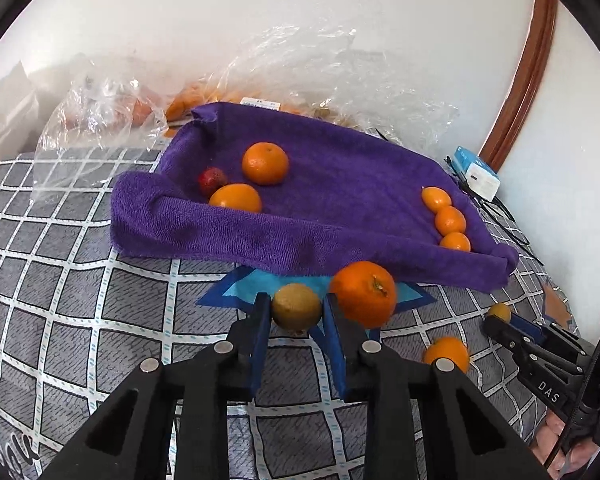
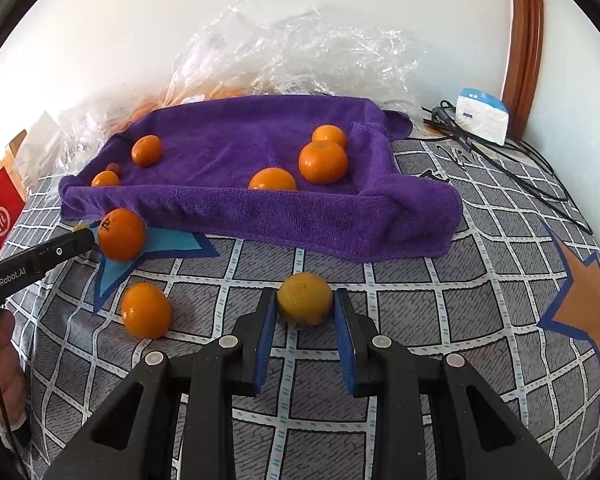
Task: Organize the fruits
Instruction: 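Carry both yellow-green fruits over the purple towel with both grippers, then lower the fruits onto the towel and open both grippers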
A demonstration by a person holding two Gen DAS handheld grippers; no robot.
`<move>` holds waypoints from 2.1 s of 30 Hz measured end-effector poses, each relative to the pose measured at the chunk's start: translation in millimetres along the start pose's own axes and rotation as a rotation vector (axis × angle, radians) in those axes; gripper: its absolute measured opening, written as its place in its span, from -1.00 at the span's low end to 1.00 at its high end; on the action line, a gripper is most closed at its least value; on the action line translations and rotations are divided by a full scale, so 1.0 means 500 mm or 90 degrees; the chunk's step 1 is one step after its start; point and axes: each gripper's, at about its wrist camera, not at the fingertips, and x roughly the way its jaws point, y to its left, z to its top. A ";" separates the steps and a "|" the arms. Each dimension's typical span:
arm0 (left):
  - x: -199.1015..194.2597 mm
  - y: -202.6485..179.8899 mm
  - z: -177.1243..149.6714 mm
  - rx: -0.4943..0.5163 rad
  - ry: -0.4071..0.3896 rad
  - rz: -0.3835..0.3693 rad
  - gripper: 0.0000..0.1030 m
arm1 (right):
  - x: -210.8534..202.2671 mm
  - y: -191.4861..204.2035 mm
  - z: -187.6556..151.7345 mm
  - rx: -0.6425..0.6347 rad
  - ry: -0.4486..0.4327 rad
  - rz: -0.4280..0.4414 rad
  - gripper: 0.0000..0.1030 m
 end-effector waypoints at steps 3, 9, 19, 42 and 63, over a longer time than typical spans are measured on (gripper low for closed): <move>-0.011 0.001 0.001 -0.005 -0.027 -0.004 -0.51 | -0.004 0.004 0.000 -0.007 -0.006 0.008 -0.45; -0.018 0.000 0.002 -0.002 -0.042 -0.002 -0.51 | -0.011 -0.004 0.000 0.010 -0.019 0.015 -0.45; -0.030 0.016 0.007 -0.027 -0.061 -0.001 -0.51 | -0.029 -0.019 0.010 0.037 -0.027 0.019 -0.45; -0.033 0.079 0.169 -0.087 -0.084 0.060 -0.51 | 0.054 -0.027 0.173 0.009 0.009 0.005 -0.45; 0.147 0.031 0.196 -0.023 0.067 0.075 -0.51 | 0.087 -0.041 0.156 0.007 0.035 0.052 -0.20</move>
